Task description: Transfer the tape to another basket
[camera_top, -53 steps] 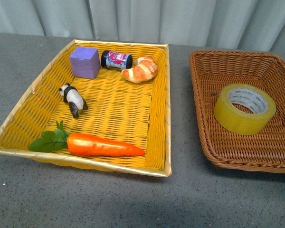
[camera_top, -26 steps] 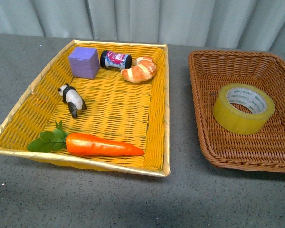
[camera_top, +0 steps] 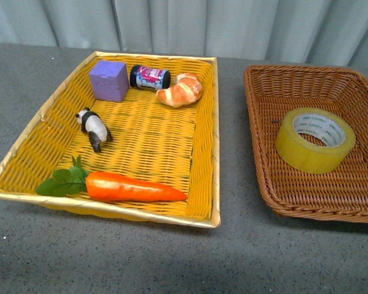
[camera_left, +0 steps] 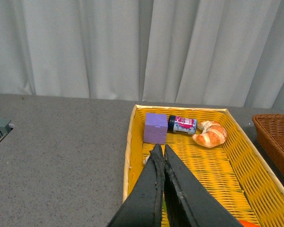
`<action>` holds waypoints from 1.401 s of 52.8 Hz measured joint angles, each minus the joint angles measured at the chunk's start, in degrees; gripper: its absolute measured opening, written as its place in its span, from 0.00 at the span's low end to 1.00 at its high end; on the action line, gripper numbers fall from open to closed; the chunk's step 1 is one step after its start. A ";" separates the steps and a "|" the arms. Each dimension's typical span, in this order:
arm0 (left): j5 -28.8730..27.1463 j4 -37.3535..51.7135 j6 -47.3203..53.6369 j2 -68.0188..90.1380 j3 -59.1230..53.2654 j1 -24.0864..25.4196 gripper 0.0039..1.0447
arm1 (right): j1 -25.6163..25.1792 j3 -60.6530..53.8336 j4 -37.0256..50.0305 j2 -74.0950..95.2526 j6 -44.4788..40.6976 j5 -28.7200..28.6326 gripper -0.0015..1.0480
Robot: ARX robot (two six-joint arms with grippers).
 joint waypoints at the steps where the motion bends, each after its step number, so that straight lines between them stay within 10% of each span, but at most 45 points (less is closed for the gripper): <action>1: 0.00 -0.55 0.00 -0.55 0.00 0.00 0.04 | 0.00 0.00 -0.46 -0.44 -0.02 0.00 0.01; 47: 0.04 -25.03 0.00 -24.02 0.00 0.00 0.04 | 0.00 0.04 -19.04 -18.62 -0.02 -0.13 0.01; 74: 0.04 -25.40 -0.02 -25.20 0.00 0.00 0.92 | 0.00 0.04 -19.08 -18.71 0.00 -0.15 0.87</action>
